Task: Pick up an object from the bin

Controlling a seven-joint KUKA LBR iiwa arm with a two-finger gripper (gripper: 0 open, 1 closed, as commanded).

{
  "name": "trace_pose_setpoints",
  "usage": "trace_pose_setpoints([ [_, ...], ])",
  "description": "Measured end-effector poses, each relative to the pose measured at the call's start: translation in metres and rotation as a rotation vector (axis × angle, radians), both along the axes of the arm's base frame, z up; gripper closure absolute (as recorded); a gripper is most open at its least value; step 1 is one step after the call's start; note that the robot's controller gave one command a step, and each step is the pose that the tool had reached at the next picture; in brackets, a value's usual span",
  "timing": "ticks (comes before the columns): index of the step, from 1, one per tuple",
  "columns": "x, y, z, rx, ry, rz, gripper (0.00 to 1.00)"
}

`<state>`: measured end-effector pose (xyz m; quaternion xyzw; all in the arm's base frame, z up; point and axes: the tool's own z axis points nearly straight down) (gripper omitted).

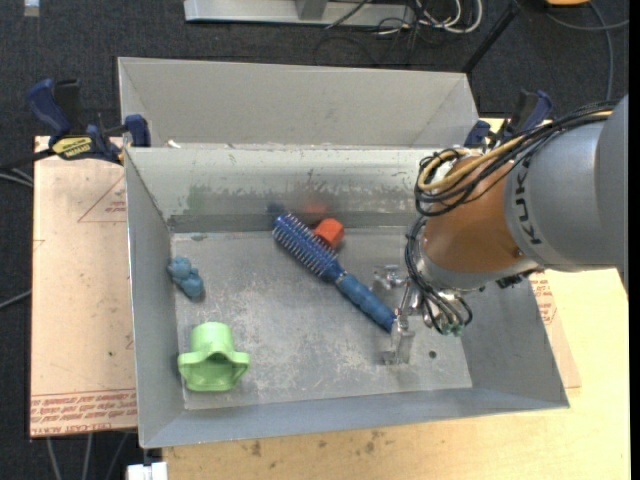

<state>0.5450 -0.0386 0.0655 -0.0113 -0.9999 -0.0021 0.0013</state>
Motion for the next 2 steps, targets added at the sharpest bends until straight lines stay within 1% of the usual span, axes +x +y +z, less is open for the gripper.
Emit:
trace_pose_setpoints([
  [1,0.0162,0.0330,0.0351,-0.002,-0.007,-0.153,0.00],
  [2,0.0240,0.0413,0.0343,-0.003,-0.005,-0.174,0.00],
])
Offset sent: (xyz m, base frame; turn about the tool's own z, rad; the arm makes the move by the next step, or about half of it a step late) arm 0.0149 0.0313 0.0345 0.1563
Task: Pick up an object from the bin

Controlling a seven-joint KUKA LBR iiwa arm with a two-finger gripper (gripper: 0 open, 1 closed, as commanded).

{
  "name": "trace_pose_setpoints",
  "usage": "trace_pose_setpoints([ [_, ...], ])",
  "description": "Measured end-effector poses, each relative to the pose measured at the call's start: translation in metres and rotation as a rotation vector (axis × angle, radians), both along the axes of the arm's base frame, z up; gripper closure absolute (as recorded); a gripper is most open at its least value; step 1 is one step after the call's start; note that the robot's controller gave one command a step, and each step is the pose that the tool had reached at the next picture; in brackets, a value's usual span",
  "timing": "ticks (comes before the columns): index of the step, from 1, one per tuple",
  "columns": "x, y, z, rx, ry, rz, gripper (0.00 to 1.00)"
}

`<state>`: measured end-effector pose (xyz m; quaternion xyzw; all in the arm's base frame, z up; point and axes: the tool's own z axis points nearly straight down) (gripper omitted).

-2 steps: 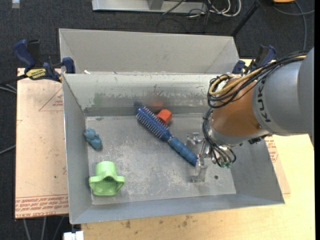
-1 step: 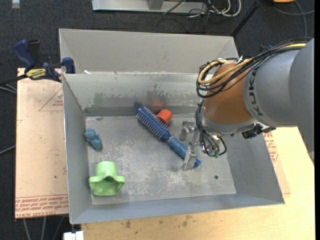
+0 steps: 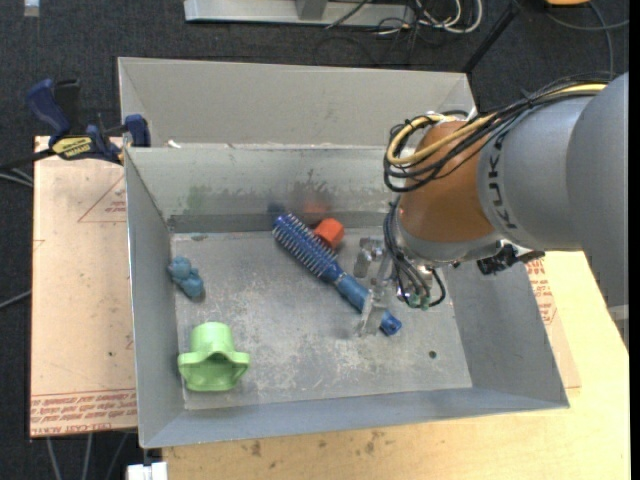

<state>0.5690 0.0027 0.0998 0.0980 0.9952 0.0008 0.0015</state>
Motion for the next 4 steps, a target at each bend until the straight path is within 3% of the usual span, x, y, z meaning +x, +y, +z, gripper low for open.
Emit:
trace_pose_setpoints([
  [1,0.001,0.001,-0.031,0.000,0.004,-0.130,0.00],
  [2,0.001,0.002,-0.031,0.001,0.004,-0.127,0.00],
  [3,0.002,0.002,-0.030,0.001,0.002,-0.127,1.00],
  [4,0.004,0.002,0.046,0.000,-0.005,-0.124,1.00],
])
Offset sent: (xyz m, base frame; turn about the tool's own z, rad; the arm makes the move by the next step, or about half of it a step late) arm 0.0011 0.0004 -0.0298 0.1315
